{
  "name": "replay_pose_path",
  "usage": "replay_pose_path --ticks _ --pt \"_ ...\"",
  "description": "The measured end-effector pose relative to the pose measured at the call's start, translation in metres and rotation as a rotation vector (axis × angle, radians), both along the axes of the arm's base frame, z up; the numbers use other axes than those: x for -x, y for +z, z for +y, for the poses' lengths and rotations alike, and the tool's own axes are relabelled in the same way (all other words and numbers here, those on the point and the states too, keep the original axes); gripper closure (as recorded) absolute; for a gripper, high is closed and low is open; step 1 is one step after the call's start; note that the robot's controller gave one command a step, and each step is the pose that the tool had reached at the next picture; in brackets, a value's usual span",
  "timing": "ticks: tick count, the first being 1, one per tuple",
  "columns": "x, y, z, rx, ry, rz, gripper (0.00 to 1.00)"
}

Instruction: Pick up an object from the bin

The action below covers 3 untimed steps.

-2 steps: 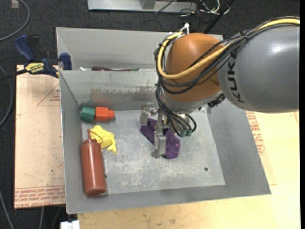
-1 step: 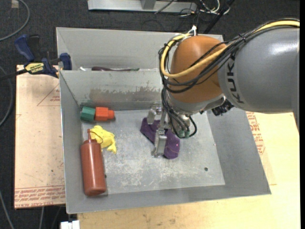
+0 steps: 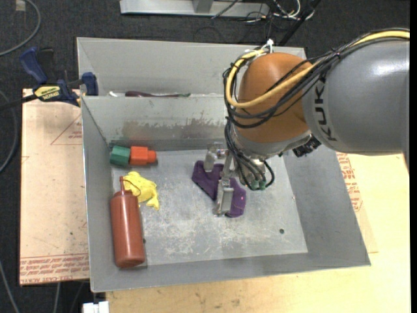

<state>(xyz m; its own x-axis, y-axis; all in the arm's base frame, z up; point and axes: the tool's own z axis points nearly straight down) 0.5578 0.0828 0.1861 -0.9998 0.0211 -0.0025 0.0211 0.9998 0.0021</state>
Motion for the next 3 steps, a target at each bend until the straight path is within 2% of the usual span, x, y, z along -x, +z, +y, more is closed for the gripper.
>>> replay_pose_path --ticks 1,2,3 --pt "0.000 -0.018 -0.011 0.001 0.256 -0.002 0.00" --pt "-0.002 -0.025 -0.015 0.000 0.288 -0.004 0.00" --pt "0.012 -0.060 -0.027 0.000 0.228 -0.001 0.00"
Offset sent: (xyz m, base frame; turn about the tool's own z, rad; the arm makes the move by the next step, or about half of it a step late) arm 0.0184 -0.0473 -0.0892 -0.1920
